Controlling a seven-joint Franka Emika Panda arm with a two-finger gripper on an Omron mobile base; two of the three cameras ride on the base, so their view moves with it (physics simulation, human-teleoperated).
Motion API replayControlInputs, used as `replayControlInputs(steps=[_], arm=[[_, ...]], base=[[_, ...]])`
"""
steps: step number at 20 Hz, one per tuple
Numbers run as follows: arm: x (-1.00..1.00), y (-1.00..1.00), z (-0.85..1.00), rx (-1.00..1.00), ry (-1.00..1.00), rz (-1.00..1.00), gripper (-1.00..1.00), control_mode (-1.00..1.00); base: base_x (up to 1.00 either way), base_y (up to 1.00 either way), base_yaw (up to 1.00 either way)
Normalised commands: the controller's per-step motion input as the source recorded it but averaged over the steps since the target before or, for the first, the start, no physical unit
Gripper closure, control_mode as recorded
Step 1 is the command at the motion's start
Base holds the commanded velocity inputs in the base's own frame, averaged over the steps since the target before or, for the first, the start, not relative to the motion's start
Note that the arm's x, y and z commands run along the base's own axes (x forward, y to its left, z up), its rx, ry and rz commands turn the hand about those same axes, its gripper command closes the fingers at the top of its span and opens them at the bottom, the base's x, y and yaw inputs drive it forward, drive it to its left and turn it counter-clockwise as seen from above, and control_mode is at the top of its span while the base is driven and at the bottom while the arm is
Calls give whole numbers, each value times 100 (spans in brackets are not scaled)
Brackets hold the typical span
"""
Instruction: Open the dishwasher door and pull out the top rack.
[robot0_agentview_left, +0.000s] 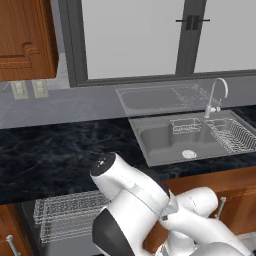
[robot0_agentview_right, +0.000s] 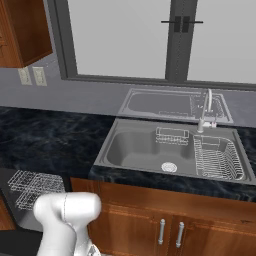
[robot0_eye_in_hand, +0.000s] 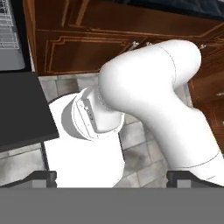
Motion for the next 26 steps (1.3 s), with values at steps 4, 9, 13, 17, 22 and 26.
replayControlInputs(steps=[4, 9, 13, 17, 22, 26], arm=[[-28, -66, 2, 14, 0, 0, -100, -100], [-9, -13, 0, 3, 0, 0, -100, 100], [0, 0, 0, 0, 0, 0, -100, 100], [0, 0, 0, 0, 0, 0, -100, 100], [0, 0, 0, 0, 0, 0, -100, 100], [0, 0, 0, 0, 0, 0, -100, 100]], base=[[0, 0, 0], [-1, 0, 0], [-67, -2, 0], [-97, 0, -2], [-84, 0, -7], [-34, 0, -5]])
